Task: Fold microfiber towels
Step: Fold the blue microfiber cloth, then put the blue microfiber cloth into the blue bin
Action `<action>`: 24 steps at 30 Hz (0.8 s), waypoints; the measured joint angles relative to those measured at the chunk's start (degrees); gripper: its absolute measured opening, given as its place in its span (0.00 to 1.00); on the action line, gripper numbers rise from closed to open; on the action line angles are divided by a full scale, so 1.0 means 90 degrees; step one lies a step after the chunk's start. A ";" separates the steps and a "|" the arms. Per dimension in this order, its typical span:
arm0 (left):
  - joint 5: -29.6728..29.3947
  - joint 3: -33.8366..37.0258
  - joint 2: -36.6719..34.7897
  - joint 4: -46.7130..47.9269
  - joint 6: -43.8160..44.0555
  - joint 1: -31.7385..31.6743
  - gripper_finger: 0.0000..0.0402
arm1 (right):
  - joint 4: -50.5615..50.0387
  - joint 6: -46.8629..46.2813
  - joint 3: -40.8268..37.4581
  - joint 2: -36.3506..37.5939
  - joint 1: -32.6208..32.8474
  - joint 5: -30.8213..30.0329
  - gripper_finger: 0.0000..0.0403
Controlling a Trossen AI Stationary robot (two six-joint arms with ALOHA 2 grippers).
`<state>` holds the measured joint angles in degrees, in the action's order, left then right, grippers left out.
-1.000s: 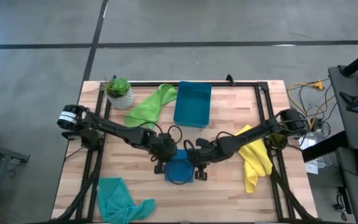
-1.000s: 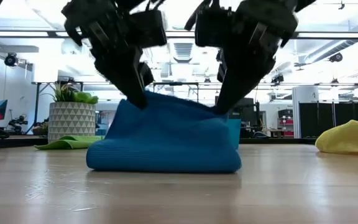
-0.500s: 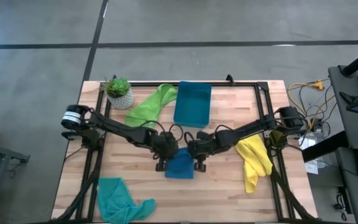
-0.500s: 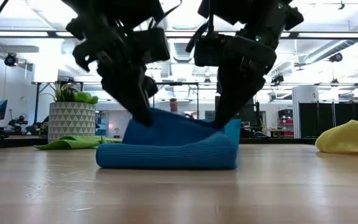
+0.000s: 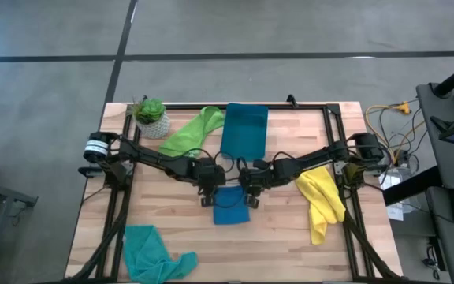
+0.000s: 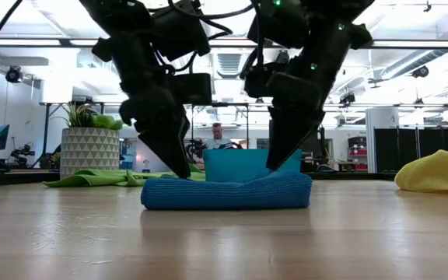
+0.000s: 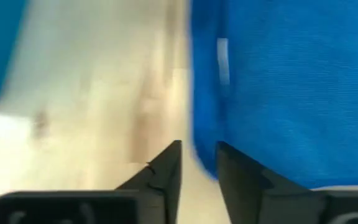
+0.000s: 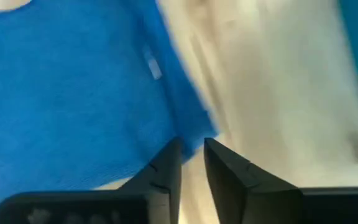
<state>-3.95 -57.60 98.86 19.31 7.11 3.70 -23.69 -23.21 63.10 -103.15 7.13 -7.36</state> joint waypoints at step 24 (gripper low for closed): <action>0.1550 -0.0005 -0.0478 0.0419 0.1790 0.0463 0.24 | 0.3334 0.1334 -0.1658 0.1251 0.1729 0.1170 0.36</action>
<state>10.00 -57.65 94.56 23.08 23.22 7.87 6.32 -11.20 48.18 -91.89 22.69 3.17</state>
